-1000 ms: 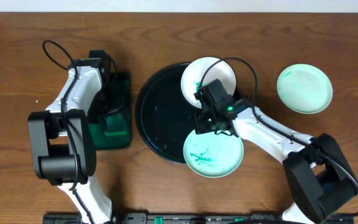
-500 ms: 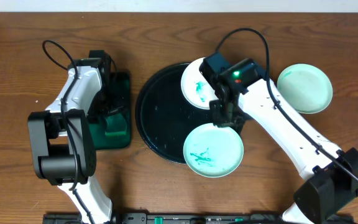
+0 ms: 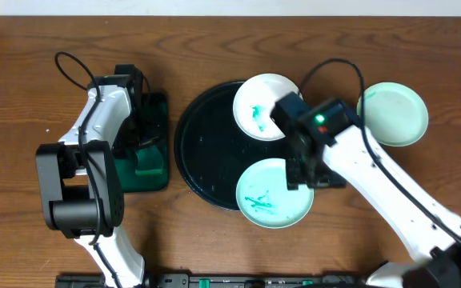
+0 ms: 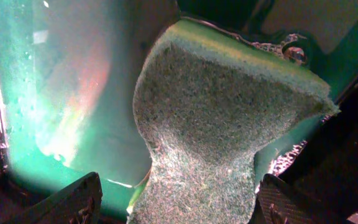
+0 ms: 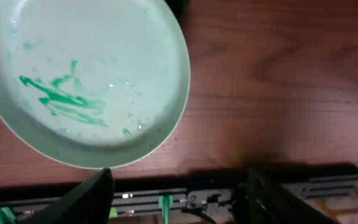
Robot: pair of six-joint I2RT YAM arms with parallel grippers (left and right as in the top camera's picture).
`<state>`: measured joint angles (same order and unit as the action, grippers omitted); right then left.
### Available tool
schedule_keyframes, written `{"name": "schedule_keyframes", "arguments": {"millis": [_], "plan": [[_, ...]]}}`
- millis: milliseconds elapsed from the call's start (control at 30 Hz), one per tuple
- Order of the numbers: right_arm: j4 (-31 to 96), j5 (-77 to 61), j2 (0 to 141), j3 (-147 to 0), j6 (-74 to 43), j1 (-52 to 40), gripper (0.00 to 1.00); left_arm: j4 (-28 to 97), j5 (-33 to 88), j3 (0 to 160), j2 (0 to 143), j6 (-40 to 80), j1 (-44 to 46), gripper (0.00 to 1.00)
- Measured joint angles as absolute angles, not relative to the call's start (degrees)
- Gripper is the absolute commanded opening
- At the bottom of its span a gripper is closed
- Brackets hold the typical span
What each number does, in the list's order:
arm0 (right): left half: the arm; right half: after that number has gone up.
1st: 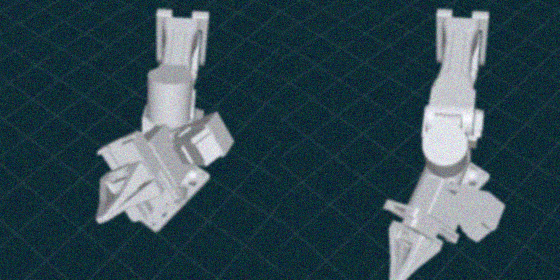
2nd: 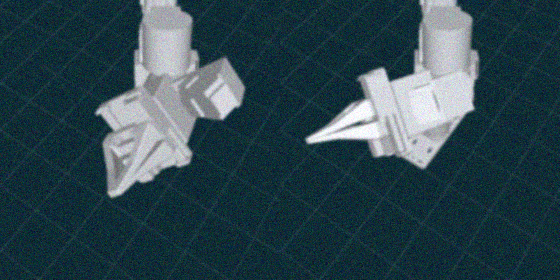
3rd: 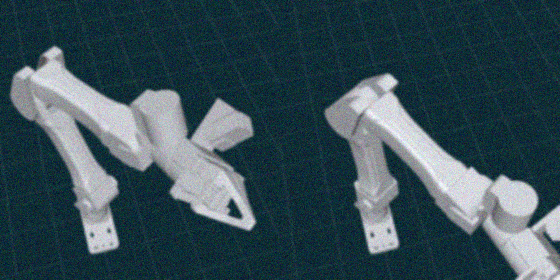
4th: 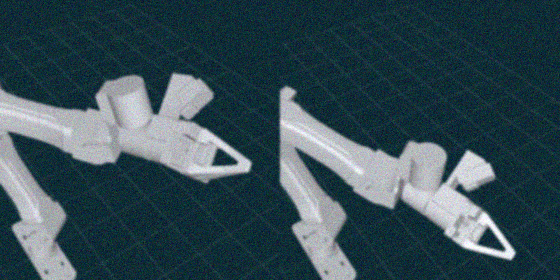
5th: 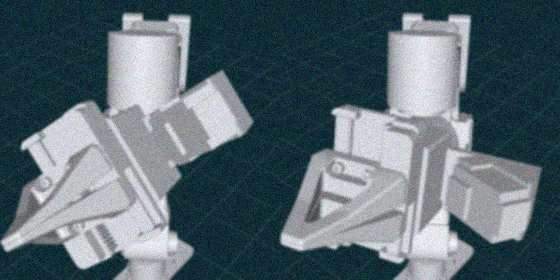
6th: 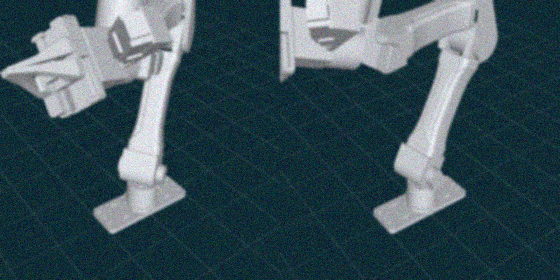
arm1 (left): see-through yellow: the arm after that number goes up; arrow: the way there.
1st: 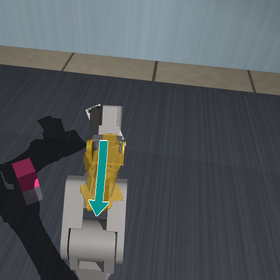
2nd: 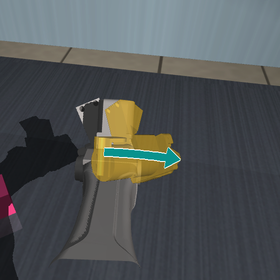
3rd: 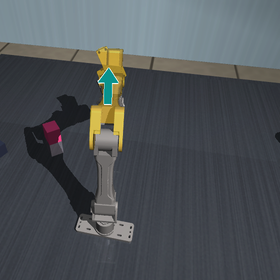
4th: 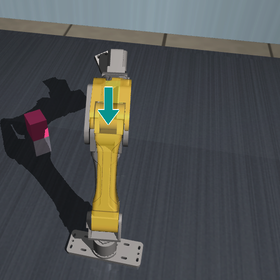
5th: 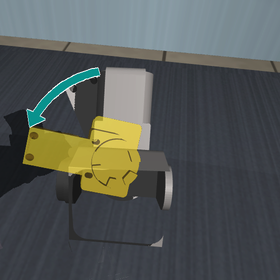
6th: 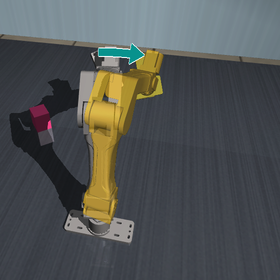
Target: Clean dirty plates on tray and stack at the side
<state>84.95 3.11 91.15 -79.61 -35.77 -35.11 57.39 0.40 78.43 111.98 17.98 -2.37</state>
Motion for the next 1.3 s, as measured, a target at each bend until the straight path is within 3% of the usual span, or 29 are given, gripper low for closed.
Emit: {"name": "schedule_keyframes", "arguments": {"millis": [600,733,867,1133,1167,1300], "plan": [[59.8,-1.7,88.6,-54.7,-41.4,-35.1,0.67,57.2,1.1,78.4,112.0,18.0,-2.4,0.81],[55.9,-1.7,88.6,-50.5,-43.0,-35.1,0.63,57.2,1.2,78.4,112.0,18.0,-2.4,0.81],[53.6,-1.7,88.6,-48.9,-44.1,-35.1,0.49,57.2,1.2,78.4,112.0,18.0,-2.4,0.81],[49.9,-1.7,88.6,-48.9,-44.7,-35.1,0.45,57.2,1.2,78.4,112.0,18.0,-2.4,0.81],[49.8,-1.7,88.6,-48.9,-44.7,-35.1,0.41,57.2,1.2,78.4,112.0,18.0,-2.4,0.81],[49.6,-1.6,88.6,-48.9,-44.4,-35.1,0.07,57.2,1.2,78.4,112.0,18.0,-2.4,0.82]]}}
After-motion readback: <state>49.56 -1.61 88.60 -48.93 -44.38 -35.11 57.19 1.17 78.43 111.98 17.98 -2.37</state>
